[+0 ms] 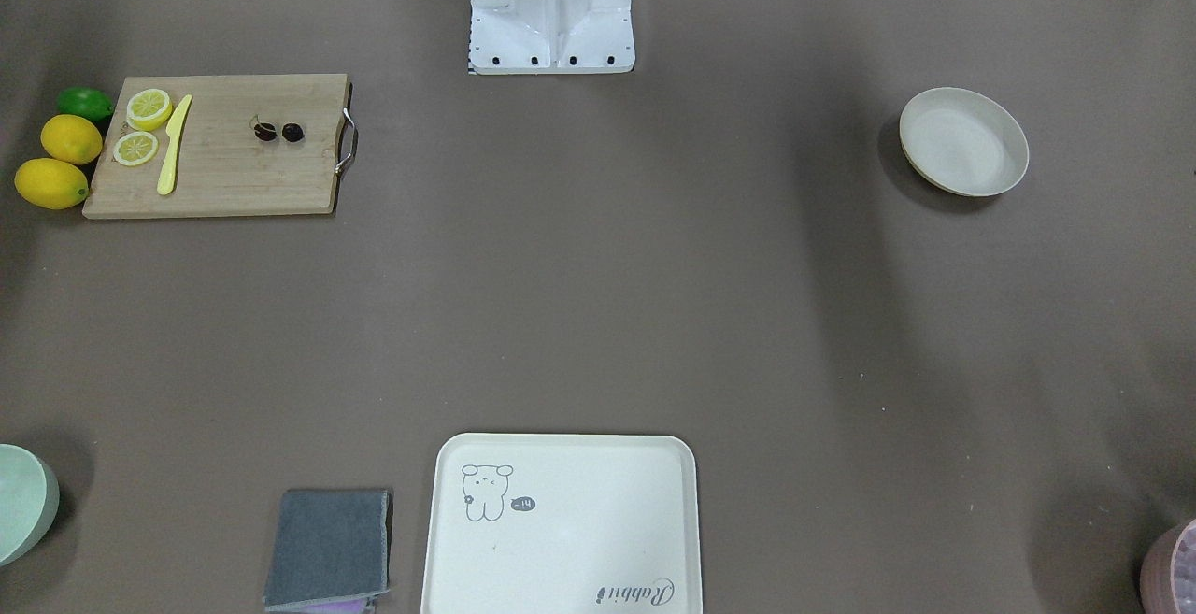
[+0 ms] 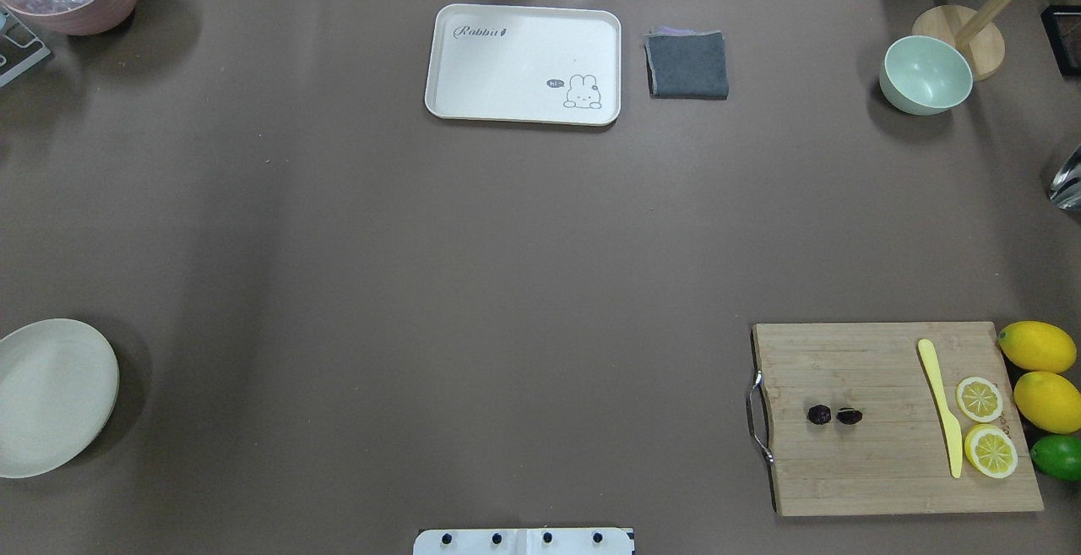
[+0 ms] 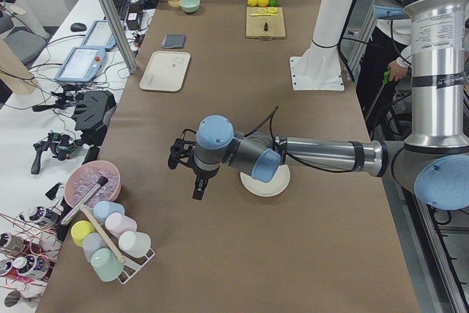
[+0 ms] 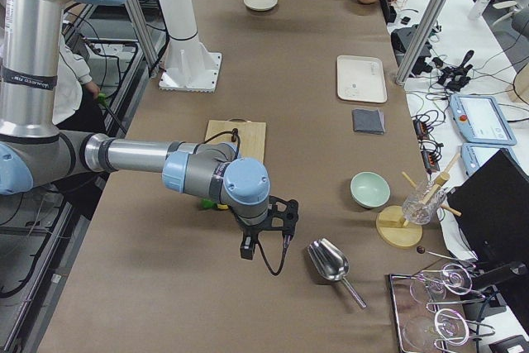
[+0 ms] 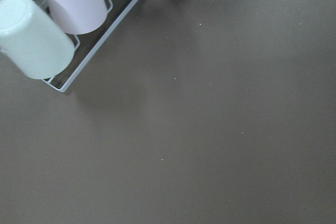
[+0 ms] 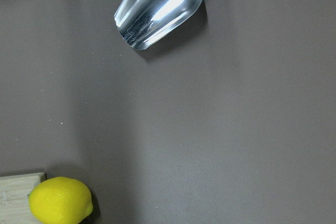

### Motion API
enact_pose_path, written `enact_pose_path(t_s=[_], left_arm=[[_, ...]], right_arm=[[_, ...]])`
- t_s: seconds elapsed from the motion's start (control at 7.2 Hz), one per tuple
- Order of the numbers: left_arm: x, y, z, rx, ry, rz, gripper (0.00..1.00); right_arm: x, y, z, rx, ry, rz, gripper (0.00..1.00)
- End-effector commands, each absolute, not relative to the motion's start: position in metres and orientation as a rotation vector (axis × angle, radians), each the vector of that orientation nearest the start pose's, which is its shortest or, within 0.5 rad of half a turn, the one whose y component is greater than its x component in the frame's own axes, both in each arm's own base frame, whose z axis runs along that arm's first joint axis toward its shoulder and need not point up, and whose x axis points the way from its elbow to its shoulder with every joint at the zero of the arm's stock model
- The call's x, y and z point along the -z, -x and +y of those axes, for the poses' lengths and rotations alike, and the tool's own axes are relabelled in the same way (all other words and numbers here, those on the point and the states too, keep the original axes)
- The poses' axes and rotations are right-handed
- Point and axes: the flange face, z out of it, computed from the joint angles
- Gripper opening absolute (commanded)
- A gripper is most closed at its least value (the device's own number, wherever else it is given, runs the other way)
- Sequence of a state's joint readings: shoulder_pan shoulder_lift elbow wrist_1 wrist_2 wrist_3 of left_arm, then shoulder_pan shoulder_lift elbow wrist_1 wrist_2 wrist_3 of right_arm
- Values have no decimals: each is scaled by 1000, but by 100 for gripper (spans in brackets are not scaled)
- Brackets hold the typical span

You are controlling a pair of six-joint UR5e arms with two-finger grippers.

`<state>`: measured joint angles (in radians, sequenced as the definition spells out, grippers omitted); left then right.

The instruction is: Place red cherry on plate

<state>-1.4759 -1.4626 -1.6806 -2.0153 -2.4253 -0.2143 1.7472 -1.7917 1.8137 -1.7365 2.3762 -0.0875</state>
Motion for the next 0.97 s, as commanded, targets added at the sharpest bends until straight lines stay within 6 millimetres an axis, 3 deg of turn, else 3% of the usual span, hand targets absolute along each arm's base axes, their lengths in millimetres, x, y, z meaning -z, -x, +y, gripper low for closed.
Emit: enact_pose_path(t_s=[0.0, 0.14, 0.28, 0.42, 0.56, 0.83], left_arm=[[-633, -38, -462, -119, -220, 948, 98], [-640, -67, -454, -199, -231, 962, 98], [-653, -77, -419, -266, -285, 984, 98], [-670, -70, -386, -288, -303, 995, 98], [-679, -69, -367, -303, -301, 1000, 98], [-686, -100, -357, -381, -250, 1013, 98]], right_arm=[[-649, -129, -373, -140, 24, -815, 100], [-649, -129, -373, -141, 24, -815, 100], [-649, -129, -373, -139, 22, -815, 100], [-648, -129, -373, -139, 22, -816, 100], [-648, -129, -373, -138, 21, -816, 100], [-649, -129, -373, -140, 23, -816, 100]])
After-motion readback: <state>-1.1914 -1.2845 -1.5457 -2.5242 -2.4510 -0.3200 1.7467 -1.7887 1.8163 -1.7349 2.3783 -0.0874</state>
